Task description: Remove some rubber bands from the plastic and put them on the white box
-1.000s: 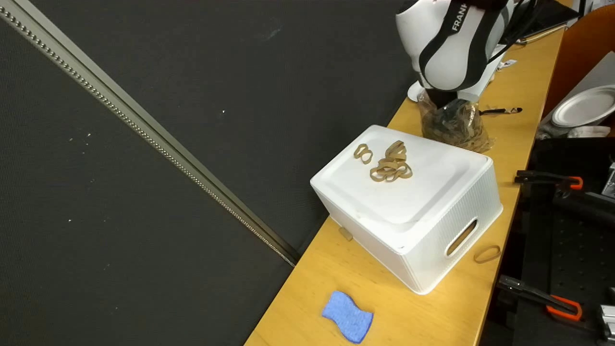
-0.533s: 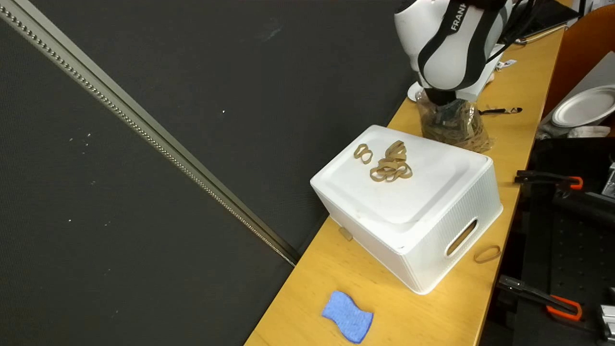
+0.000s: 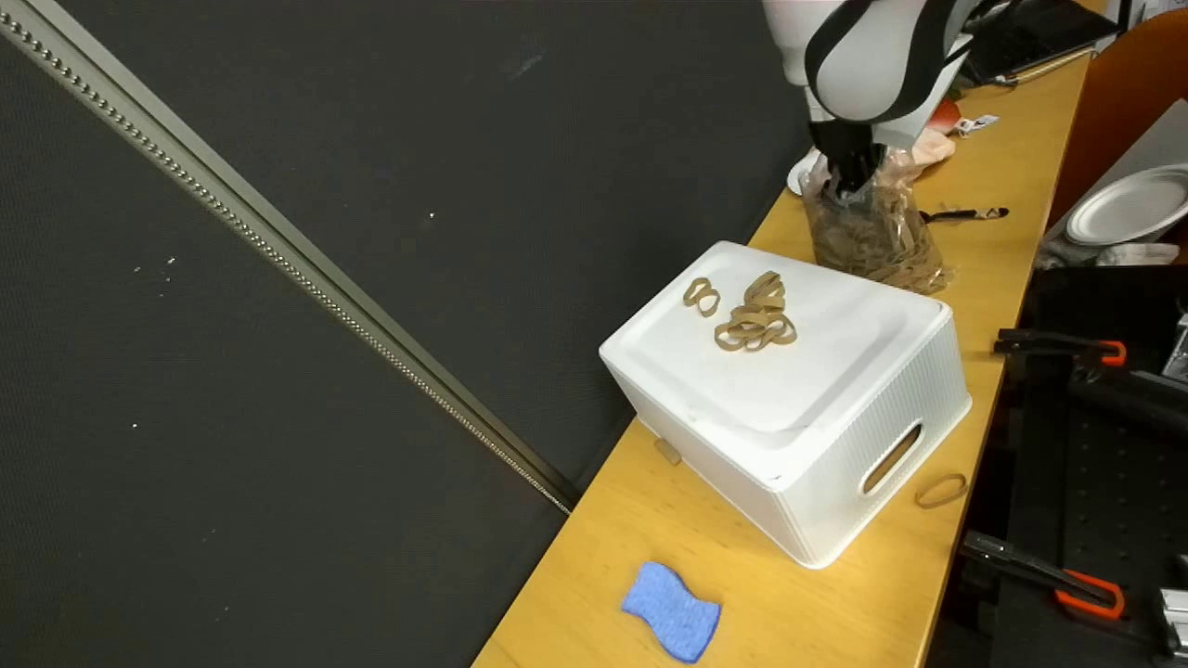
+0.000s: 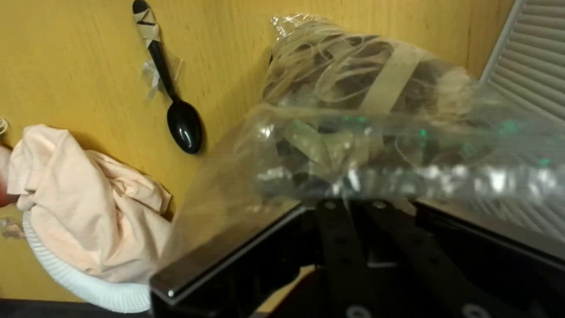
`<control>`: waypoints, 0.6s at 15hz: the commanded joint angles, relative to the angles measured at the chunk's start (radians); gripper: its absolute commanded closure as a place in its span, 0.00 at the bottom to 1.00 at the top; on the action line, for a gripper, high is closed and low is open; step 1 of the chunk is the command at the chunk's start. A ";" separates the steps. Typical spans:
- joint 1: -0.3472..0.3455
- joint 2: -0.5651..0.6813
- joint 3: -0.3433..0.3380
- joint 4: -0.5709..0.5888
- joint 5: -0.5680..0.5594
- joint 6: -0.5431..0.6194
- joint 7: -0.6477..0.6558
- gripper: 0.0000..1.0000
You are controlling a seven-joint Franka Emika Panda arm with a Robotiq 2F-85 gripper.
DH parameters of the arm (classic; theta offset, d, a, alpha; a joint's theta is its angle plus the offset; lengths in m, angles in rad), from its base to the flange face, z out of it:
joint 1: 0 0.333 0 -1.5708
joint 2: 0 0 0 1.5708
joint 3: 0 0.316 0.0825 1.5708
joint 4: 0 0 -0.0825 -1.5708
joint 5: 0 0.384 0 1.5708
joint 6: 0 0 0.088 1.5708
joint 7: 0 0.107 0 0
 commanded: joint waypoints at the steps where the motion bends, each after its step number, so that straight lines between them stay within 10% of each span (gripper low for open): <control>1: 0.001 -0.081 -0.007 -0.016 -0.035 -0.017 0.010 0.98; 9: -0.010 -0.180 0.009 -0.023 -0.019 -0.028 -0.007 0.98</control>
